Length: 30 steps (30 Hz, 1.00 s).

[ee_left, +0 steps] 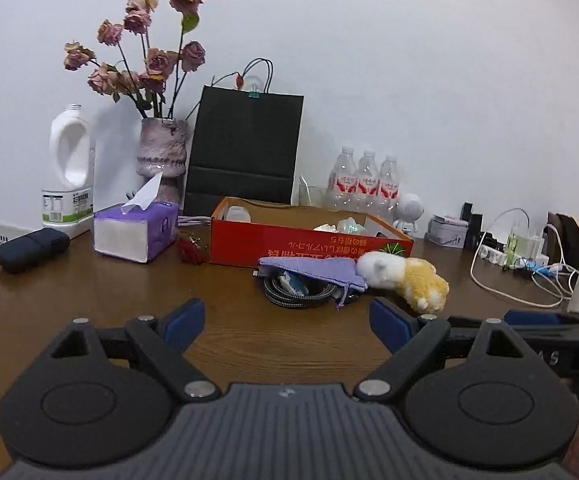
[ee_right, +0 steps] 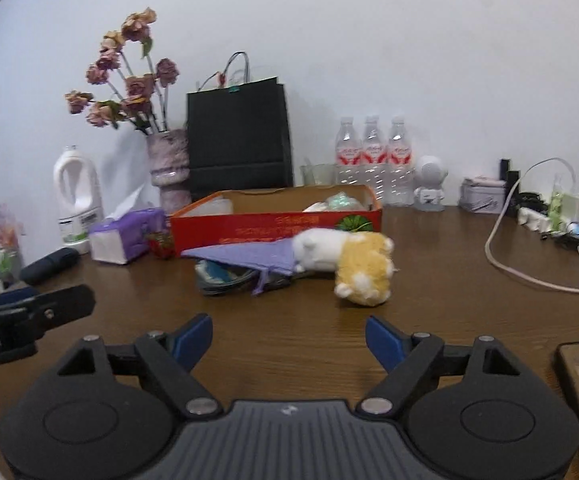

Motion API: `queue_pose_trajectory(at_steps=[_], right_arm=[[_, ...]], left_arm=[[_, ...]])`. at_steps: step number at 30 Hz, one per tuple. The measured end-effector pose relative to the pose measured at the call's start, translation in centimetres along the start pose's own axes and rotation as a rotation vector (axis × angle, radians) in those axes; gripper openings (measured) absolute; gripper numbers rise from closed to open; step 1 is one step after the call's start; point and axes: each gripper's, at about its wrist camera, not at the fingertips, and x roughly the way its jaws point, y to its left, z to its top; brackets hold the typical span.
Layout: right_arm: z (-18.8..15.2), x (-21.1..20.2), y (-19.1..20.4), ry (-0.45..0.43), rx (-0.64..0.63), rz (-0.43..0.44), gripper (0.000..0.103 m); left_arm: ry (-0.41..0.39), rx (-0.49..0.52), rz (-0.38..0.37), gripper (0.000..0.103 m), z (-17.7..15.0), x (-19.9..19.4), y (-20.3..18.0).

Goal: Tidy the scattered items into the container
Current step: 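Grasp the purple pouch with the left tool while the right tool grasps the plush toy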

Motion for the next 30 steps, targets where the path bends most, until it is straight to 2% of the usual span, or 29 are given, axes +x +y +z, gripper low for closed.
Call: queue_pose_trajectory(at_steps=[3,5,7,9,12,15,20,22,25,26,27,30], right_arm=[[1.3,3.0,-1.2,0.027,-0.003,-0.035,0.083],[2.4,5.7,-2.3,0.058,-0.006,-0.072,0.082],[3.4,8.5,-3.4,0.083,0.005,-0.097,0.082],[4.0,11.2,-4.3,0.127,0.011,-0.123,0.081],[4.3,14.5,-5.5,0.192,0.033,-0.135,0.071],[4.3,16.1,-6.0,0.227,0.060,-0.103,0.059],[4.1,17.0,-6.1,0.231,0.061,-0.092,0.054],[4.2,17.3,-6.2,0.234,0.057,-0.090,0.053],[4.5,17.5,-6.4,0.228,0.066,-0.082,0.049],[4.6,17.3,-6.4,0.218,0.077,-0.080,0.048],[4.8,17.0,-6.5,0.207,0.084,-0.077,0.047],[5.5,15.4,-6.5,0.171,0.082,-0.068,0.046]], left_arm=[[0.019,0.028,-0.019,0.090,1.2,2.8,1.0],[0.035,0.077,-0.057,0.082,2.3,5.5,1.7],[0.076,0.166,-0.097,0.077,3.3,8.9,1.9],[0.097,0.264,-0.098,0.072,3.6,11.9,1.4],[0.112,0.366,-0.157,0.070,3.8,15.6,0.8],[0.184,0.469,-0.232,0.070,3.6,18.5,-0.5],[0.271,0.541,-0.251,0.070,3.4,21.3,-1.7],[0.297,0.588,-0.246,0.066,3.0,22.1,-2.3],[0.331,0.701,-0.229,0.041,2.2,22.9,-3.5],[0.333,0.730,-0.195,0.021,1.9,23.1,-3.8],[0.322,0.740,-0.160,0.011,1.9,23.1,-3.8],[0.312,0.635,-0.160,0.004,3.3,22.3,-2.9]])
